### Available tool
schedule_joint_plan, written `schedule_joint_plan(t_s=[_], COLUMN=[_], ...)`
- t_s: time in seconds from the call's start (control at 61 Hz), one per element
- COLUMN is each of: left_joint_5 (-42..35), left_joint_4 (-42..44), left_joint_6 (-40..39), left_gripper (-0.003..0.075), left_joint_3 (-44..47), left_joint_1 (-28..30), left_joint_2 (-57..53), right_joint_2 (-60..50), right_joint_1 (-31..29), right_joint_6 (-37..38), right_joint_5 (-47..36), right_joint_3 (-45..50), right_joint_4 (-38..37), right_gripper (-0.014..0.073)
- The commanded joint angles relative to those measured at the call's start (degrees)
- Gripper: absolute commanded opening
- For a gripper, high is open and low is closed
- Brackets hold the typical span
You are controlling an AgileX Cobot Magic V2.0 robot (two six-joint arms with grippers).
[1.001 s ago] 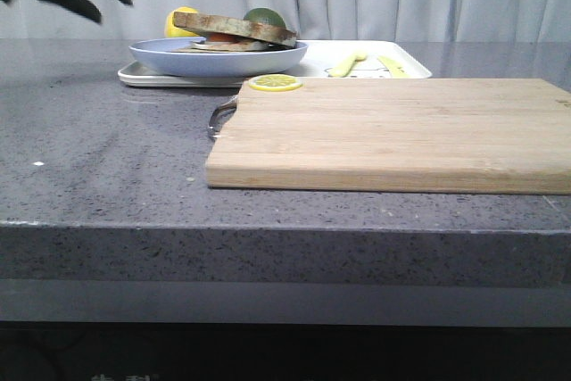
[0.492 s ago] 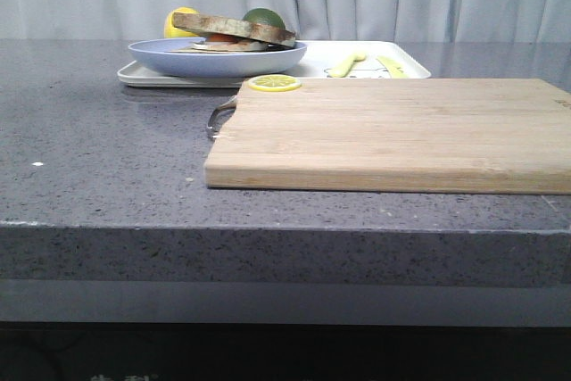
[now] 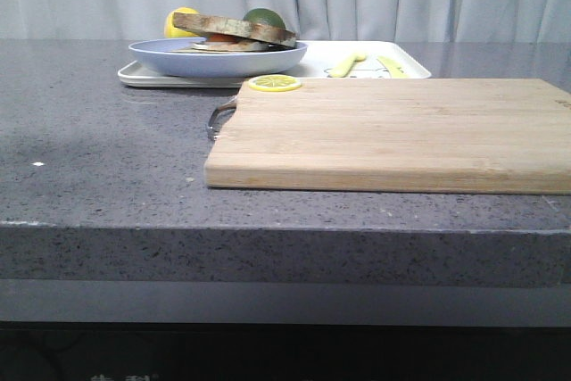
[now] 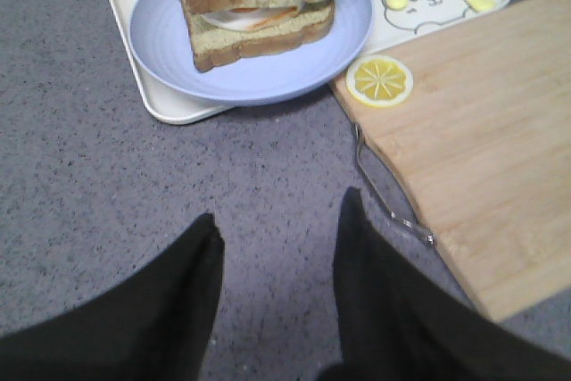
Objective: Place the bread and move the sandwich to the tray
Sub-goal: 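Open the left gripper and raise it away from the plate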
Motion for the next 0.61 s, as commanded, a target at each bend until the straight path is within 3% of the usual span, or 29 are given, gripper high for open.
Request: schedule_joint_plan(t_s=[0.0, 0.279, 0.476, 0.591], left_joint_5=[-6.01, -6.17, -6.27, -6.27], left_joint_4=[1.9, 0.25, 0.8, 1.1], left_joint_6=[0.08, 0.08, 0.08, 0.08], left_gripper=[0.0291, 0.0291, 0.0288, 0.0187], left_joint_3=[4.04, 17.31, 21.37, 21.35], left_joint_1=[-1.75, -2.27, -2.27, -2.27], left_joint_2=[-7.02, -26.05, -36.27, -38.24], right_joint_2=[-0.14, -0.14, -0.14, -0.14], right_joint_1=[-0.19, -0.19, -0.19, -0.19], right_joint_6=[0.12, 0.12, 0.12, 0.12], right_joint_5=[-3.38, -3.39, -3.25, -3.18], right_joint_3=[-1.48, -1.48, -1.48, -1.48], right_joint_4=[0.41, 0.96, 1.32, 1.32], right_gripper=[0.0494, 0.0494, 0.0491, 0.0372])
